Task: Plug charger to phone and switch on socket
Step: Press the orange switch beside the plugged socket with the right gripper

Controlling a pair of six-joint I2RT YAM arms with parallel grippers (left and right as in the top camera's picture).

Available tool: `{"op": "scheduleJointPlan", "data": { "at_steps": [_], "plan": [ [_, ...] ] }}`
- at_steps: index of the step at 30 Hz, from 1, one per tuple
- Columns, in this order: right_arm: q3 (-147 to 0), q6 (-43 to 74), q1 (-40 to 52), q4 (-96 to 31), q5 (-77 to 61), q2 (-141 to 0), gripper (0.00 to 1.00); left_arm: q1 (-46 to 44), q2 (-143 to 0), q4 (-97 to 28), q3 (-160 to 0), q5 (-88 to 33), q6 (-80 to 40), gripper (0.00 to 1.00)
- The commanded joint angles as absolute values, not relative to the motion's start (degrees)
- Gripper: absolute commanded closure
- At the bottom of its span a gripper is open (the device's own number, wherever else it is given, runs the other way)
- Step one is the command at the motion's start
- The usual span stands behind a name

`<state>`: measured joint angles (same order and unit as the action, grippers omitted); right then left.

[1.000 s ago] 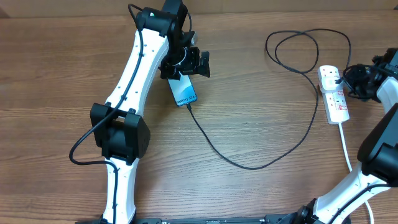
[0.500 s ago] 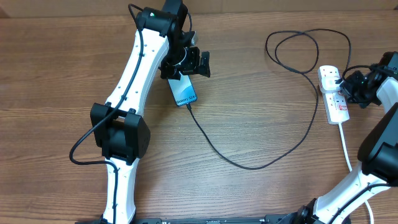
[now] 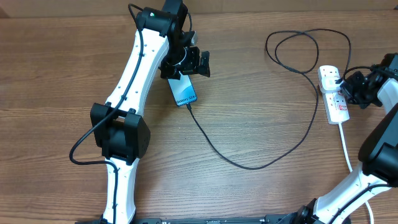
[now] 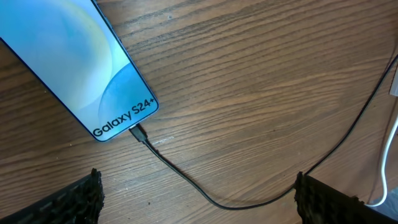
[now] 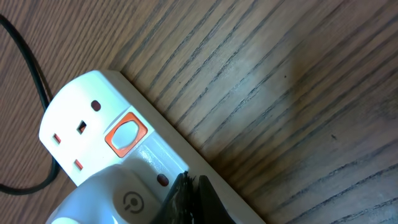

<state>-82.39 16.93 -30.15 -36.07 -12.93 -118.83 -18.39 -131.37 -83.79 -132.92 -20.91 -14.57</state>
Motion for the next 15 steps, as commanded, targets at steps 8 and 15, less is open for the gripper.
{"op": "scheduleJointPlan", "data": {
  "at_steps": [8,15],
  "plan": [
    [-80.62,17.15,-29.58,-40.56,-16.84,-119.72,0.96,-18.35,-129.67,-82.98,-134.10,-20.38,-13.72,0.00],
    [-80.62,17.15,-29.58,-42.59,-18.00,-119.72,0.96,-18.37,-129.67,-82.54,-134.08,-20.40,-13.76,0.00]
  ]
}}
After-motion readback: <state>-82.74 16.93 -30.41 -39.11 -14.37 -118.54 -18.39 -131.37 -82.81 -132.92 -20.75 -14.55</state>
